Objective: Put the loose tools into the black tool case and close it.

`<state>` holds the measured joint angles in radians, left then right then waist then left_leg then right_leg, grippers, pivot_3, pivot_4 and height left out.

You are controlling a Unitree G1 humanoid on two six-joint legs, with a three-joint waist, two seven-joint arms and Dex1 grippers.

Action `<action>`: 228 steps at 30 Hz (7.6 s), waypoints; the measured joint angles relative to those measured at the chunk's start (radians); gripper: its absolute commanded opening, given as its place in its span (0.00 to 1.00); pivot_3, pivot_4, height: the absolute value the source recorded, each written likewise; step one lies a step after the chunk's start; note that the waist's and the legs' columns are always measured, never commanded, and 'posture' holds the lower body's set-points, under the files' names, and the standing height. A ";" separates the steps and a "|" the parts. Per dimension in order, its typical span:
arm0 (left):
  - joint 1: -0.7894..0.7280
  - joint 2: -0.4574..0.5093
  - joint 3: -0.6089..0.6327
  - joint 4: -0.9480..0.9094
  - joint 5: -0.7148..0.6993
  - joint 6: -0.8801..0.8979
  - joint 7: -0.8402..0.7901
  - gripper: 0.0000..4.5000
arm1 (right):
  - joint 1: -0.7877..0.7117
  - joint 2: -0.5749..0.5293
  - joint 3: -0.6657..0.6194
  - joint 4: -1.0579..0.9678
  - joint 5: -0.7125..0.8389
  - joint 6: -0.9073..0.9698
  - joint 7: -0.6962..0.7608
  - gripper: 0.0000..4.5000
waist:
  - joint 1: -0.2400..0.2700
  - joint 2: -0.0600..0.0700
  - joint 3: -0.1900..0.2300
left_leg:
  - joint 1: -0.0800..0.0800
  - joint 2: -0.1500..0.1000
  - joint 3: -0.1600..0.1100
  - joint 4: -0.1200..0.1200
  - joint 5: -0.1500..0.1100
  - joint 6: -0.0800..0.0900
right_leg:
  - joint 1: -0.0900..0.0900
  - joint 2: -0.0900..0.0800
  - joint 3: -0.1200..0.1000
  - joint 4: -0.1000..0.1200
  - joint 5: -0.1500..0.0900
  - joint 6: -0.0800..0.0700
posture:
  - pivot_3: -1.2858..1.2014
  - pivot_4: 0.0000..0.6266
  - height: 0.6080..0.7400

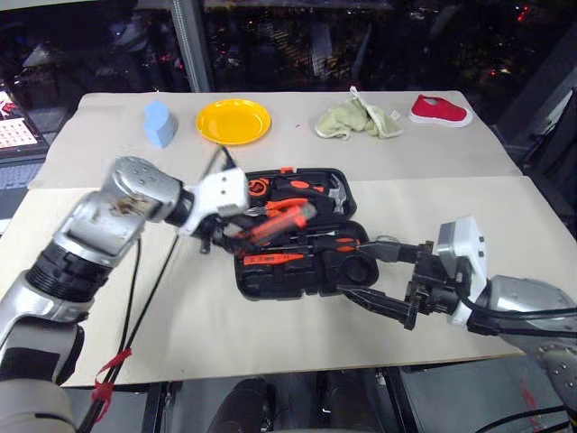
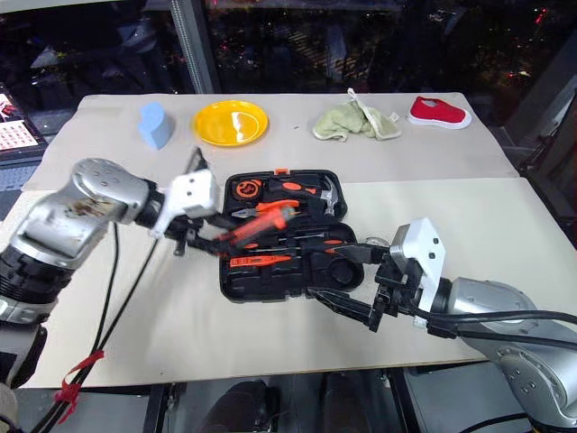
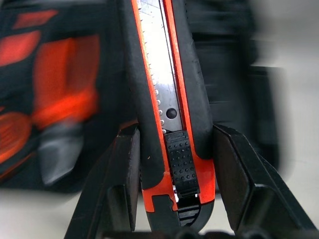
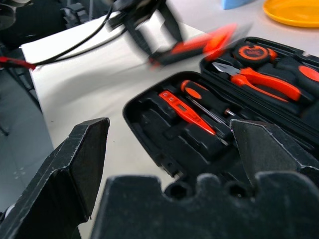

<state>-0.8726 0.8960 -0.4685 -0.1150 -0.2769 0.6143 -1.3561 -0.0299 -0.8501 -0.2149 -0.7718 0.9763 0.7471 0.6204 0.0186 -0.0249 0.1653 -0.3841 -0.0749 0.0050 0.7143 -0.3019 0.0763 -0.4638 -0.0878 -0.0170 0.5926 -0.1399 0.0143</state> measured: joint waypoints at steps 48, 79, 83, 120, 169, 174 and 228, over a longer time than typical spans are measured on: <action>-0.031 -0.232 0.019 0.162 0.118 0.066 -0.124 0.34 | 0.168 0.003 -0.074 -0.139 0.070 -0.002 -0.176 1.00 | -0.005 0.000 0.000 | 0.005 0.002 0.001 0.014 -0.005 0.008 | 0.007 -0.002 0.004 0.003 -0.003 0.005 | 0.52 0.24 1.00; 0.035 -0.225 -0.080 0.200 0.283 -0.267 -0.096 0.00 | 0.157 -0.031 -0.092 -0.130 0.147 -0.001 -0.216 1.00 | 0.011 0.002 -0.002 | 0.011 0.002 0.001 0.014 -0.008 0.015 | 0.014 -0.005 0.004 0.002 -0.003 0.005 | 0.52 0.24 1.00; 0.045 -0.245 -0.081 0.225 0.303 -0.305 -0.080 0.00 | 0.157 -0.031 -0.092 -0.130 0.147 -0.001 -0.216 1.00 | 0.018 0.004 -0.003 | 0.020 0.003 0.000 0.014 -0.009 0.016 | 0.026 -0.007 0.004 0.000 -0.009 0.014 | 0.52 0.24 1.00; 0.067 -0.192 0.320 0.158 -0.122 0.154 -0.158 0.56 | 0.501 0.058 -0.462 -0.045 0.083 -0.004 -0.180 1.00 | 0.019 0.007 -0.005 | -0.001 0.002 -0.002 0.011 -0.008 0.011 | 0.006 -0.002 0.002 0.000 -0.008 0.009 | 0.52 0.24 1.00; 0.297 -0.057 0.412 -0.244 -0.242 0.043 0.144 1.00 | -0.534 -0.006 0.400 1.032 -0.799 -0.411 0.584 0.01 | -0.009 0.005 0.006 | 0.005 -0.001 -0.001 0.006 -0.003 -0.003 | 0.004 -0.003 0.002 0.002 -0.003 0.002 | 0.52 0.24 1.00; 0.294 -0.062 0.401 -0.238 -0.240 0.039 0.140 1.00 | -0.462 -0.054 0.337 0.911 -0.733 -0.341 0.618 0.01 | -0.006 0.006 0.006 | 0.008 -0.001 -0.002 0.007 -0.002 -0.003 | 0.006 -0.003 0.002 0.003 -0.003 0.002 | 0.52 0.24 1.00; 0.347 -0.157 0.307 0.232 0.067 -0.097 0.347 0.01 | -0.575 0.167 0.328 1.001 -0.738 -0.162 0.314 0.00 | -0.010 0.005 0.006 | 0.008 0.001 0.000 0.002 -0.001 -0.004 | 0.004 -0.003 0.003 0.002 -0.001 -0.001 | 0.52 0.24 1.00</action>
<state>-0.5253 0.7389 -0.1617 0.1170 -0.2098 0.5176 -1.0086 -0.6050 -0.6831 0.1131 0.2292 0.2383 0.5856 0.9341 0.0085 -0.0196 0.1709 -0.3764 -0.0735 0.0054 0.7159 -0.3033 0.0728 -0.4602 -0.0911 -0.0144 0.5945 -0.1408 0.0135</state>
